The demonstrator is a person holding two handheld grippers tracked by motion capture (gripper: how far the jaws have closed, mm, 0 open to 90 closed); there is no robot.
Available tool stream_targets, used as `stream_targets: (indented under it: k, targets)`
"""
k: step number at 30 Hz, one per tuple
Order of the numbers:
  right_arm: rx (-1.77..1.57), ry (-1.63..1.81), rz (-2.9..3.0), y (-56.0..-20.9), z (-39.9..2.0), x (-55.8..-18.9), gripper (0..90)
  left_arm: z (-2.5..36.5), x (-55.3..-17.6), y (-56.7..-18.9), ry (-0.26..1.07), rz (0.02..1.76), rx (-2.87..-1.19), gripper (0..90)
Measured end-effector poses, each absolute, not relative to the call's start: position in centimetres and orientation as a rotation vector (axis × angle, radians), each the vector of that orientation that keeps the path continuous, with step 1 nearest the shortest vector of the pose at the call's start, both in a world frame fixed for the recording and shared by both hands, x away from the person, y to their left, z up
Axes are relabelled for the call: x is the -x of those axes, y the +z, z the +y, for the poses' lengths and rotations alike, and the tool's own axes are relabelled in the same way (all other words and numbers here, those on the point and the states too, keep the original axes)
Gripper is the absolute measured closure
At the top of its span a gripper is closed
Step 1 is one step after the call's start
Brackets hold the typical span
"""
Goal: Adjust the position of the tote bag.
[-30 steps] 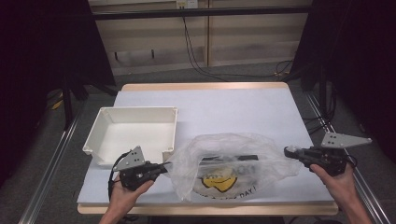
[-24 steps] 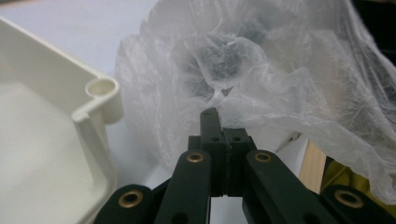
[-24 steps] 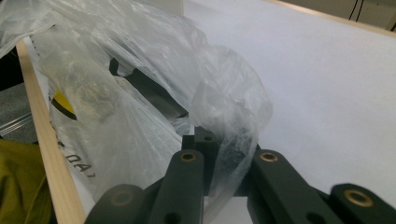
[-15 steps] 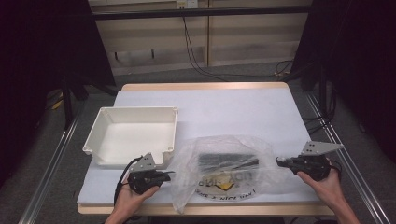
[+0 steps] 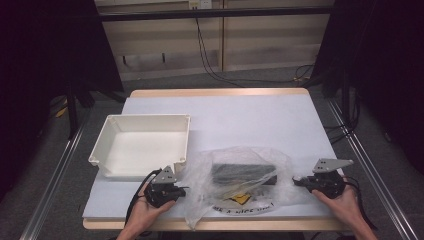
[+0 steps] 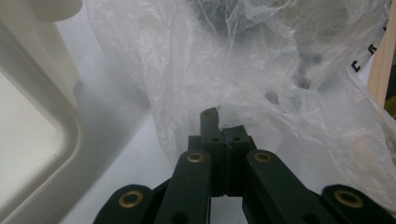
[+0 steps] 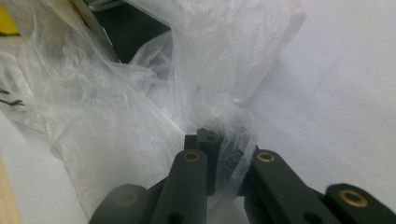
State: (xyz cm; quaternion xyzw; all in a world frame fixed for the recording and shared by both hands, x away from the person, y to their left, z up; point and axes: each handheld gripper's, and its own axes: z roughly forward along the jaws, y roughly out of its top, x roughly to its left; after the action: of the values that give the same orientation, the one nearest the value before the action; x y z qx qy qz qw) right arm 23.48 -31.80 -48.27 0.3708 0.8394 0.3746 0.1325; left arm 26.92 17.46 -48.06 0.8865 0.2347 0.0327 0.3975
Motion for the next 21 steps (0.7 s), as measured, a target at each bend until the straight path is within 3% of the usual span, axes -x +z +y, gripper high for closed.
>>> stream_targets:
  k: [5,16,21]
  targets:
    - [-1.084,1.102,2.434,-48.3,-31.9,-23.4,87.2,17.6,-26.8,-48.1,0.068,0.595,-2.232,90.0]
    - [-1.081,1.249,2.322,-45.9,-32.6,-22.6,55.6,19.3,-26.0,-46.6,0.078,0.596,-2.094,69.7]
    - [-1.076,1.305,2.272,-44.7,-32.7,-22.3,46.8,19.6,-25.3,-45.6,0.103,0.571,-2.067,60.9]
